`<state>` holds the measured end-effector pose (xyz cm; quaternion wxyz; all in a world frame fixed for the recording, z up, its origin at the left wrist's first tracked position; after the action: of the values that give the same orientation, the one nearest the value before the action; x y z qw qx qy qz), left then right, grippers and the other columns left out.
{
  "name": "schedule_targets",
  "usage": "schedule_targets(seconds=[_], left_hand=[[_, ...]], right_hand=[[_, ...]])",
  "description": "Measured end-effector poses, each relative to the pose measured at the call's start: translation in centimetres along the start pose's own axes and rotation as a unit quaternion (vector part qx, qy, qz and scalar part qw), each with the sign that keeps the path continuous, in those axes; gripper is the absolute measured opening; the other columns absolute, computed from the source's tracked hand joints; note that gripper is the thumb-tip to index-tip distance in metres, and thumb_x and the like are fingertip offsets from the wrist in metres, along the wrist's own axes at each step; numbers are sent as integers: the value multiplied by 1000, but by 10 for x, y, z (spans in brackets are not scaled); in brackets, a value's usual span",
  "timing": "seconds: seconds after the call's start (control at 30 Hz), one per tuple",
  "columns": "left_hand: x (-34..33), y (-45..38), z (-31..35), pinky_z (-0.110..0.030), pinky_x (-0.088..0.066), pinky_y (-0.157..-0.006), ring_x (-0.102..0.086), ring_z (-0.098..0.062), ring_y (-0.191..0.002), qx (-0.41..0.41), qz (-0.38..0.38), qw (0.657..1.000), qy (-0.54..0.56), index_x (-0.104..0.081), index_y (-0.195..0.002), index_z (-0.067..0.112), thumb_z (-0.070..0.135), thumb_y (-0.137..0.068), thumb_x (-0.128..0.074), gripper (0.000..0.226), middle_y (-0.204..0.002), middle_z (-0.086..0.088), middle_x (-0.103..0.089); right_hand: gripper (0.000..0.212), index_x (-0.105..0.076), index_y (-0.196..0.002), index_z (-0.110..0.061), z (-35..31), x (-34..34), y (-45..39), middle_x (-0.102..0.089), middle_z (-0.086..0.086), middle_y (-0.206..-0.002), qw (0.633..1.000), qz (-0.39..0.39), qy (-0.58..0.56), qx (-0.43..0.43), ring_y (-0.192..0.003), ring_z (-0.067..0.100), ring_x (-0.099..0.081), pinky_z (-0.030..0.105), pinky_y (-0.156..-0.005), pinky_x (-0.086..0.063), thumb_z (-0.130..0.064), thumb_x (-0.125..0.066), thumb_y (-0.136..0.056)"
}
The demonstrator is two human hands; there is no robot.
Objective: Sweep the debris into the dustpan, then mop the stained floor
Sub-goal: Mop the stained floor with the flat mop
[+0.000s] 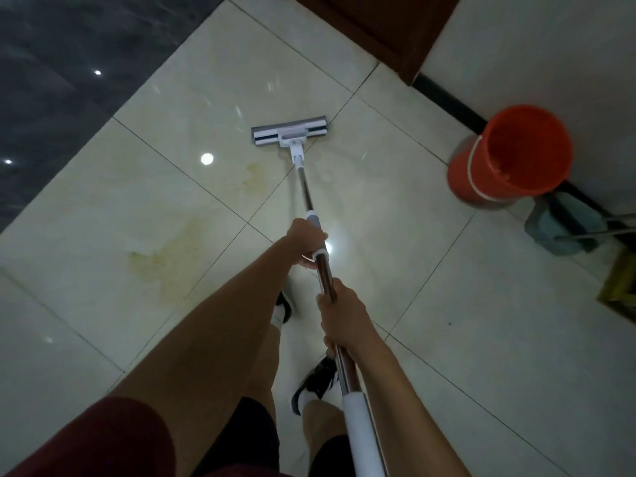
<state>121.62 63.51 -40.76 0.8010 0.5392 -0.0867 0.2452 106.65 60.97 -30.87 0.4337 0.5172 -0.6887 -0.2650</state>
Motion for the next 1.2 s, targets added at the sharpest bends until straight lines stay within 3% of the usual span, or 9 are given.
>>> schedule_targets(seconds=[0.07, 0.2, 0.27, 0.3, 0.37, 0.7, 1.03, 1.1, 1.2], left_hand=[[-15, 14, -3, -24, -37, -71, -66, -18, -107, -4, 7, 994, -109, -56, -134, 16, 43, -88, -71, 55, -105, 0, -63], [-23, 23, 2, -26, -41, -82, -63, -21, -115, -3, 18, 997, -72, -53, -139, 15, 40, -93, -66, 54, -125, -6, -63], [-18, 20, 9, -26, -48, -85, -65, -22, -110, -6, 30, 999, 45, -50, -143, 14, 36, -100, -58, 49, -129, -8, -62], [-14, 10, 10, -24, -55, -76, -68, -22, -98, 64, 36, 978, 195, -51, -142, 13, 30, -102, -55, 44, -128, -11, -63], [-3, -9, 11, -25, -56, -54, -66, -21, -73, 80, 42, 959, 267, -55, -138, 17, 17, -101, -55, 37, -125, -16, -64], [97, -107, 73, -31, -61, -56, -64, -13, -58, 8, 17, 982, 188, -54, -135, 10, 18, -101, -55, 36, -126, -18, -64], [208, -199, 142, -25, -59, -55, -65, -19, -71, 11, 21, 978, 205, -50, -138, 3, 19, -102, -53, 40, -90, -4, -59], [209, -202, 136, -24, -57, -66, -67, -21, -83, -7, 32, 977, 211, -51, -138, 5, 25, -98, -62, 46, -98, -3, -62], [195, -182, 124, -29, -48, -79, -65, -21, -104, -62, 16, 996, -56, -55, -132, 8, 33, -86, -76, 57, -107, -3, -65]], right_hand=[[10, -49, -108, -16, 18, 2, 16, -55, 2, -79, 1000, 1, 7, 17, -54, 8, -51, 14, -44, -39, -19, -43, -103], [8, -47, -93, -17, 28, 0, 21, -49, 0, -73, 999, 21, -32, 38, -51, 10, -47, 19, -49, -41, -18, -45, -101], [12, -50, -90, -17, 27, -2, 12, -48, -2, -68, 996, 36, -73, 29, -51, 11, -47, 27, -56, -46, -20, -46, -101], [13, -53, -93, -15, 24, -2, 6, -49, -2, -67, 995, 41, -83, 26, -51, 10, -47, 28, -57, -47, -21, -45, -101], [16, -57, -103, -12, 16, -2, -7, -50, -4, -71, 995, 49, -82, 21, -53, 6, -47, 28, -60, -48, -24, -46, -102], [15, -51, -87, -20, -100, 40, -112, -49, -1, -69, 992, 24, -119, 39, -53, 15, -49, 34, -59, -46, -27, -48, -99], [17, -56, -92, -13, -227, 76, -215, -47, 3, -64, 988, 22, -154, -10, -32, 15, -44, 28, -43, -45, -24, -47, -100], [17, -57, -102, -12, -223, 74, -214, -49, 2, -67, 990, 17, -137, -14, -32, 12, -45, 27, -42, -45, -25, -46, -102], [17, -57, -110, -14, -213, 67, -201, -51, 1, -68, 991, 15, -130, -14, -36, 11, -47, 25, -43, -44, -25, -46, -103]])
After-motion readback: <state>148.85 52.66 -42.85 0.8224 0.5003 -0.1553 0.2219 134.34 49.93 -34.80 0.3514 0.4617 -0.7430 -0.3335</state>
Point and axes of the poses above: each hand's wrist, its own y-axis away from the middle knuckle, its own x-axis out of the back of the hand, z = x × y, the point moved 3 cm from there along -y, towards the middle knuckle
